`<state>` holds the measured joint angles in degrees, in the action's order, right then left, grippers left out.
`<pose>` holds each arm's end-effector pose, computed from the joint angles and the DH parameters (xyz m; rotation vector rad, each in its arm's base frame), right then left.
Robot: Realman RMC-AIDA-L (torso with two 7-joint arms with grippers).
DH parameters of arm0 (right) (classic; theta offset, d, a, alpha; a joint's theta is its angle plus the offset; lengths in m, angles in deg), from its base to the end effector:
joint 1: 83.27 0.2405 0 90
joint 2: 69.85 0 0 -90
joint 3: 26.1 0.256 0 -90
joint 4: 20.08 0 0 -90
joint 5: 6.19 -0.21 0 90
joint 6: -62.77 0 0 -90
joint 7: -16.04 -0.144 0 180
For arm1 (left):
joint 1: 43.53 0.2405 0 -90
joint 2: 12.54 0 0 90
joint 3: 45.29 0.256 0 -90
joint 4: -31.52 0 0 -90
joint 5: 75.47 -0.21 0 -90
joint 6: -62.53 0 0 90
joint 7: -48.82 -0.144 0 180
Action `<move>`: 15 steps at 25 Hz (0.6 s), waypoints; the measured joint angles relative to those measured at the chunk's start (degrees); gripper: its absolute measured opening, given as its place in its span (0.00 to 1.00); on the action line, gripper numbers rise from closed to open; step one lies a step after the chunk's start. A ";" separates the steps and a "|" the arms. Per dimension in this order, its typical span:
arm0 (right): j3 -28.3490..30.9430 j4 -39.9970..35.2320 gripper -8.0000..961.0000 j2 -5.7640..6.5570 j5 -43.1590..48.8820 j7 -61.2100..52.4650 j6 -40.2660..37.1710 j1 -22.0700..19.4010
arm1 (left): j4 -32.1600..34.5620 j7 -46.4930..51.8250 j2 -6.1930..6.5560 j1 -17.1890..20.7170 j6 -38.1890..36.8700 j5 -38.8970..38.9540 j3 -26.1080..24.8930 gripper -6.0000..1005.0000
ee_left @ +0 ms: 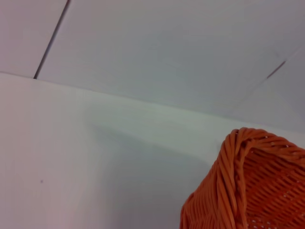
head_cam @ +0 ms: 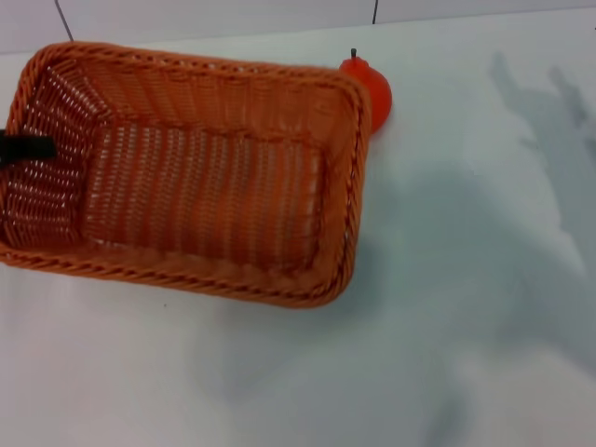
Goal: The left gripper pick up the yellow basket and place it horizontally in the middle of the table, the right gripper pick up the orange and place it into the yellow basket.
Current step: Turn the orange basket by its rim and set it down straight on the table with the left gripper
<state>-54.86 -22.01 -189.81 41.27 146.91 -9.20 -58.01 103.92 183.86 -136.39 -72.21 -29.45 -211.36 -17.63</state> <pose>0.3571 0.3201 0.0219 -1.0338 -1.3076 -1.3150 -0.2726 0.3371 0.0907 -2.1515 -1.4960 -0.4778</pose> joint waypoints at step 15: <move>1.15 0.00 0.92 0.09 0.00 0.00 1.24 0.00 | -17.62 -2.41 -0.26 3.29 12.93 11.34 0.40 0.15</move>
<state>-53.71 -22.01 -189.73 41.27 146.91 -7.96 -58.01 86.30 181.44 -136.65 -68.92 -16.51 -200.02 -17.23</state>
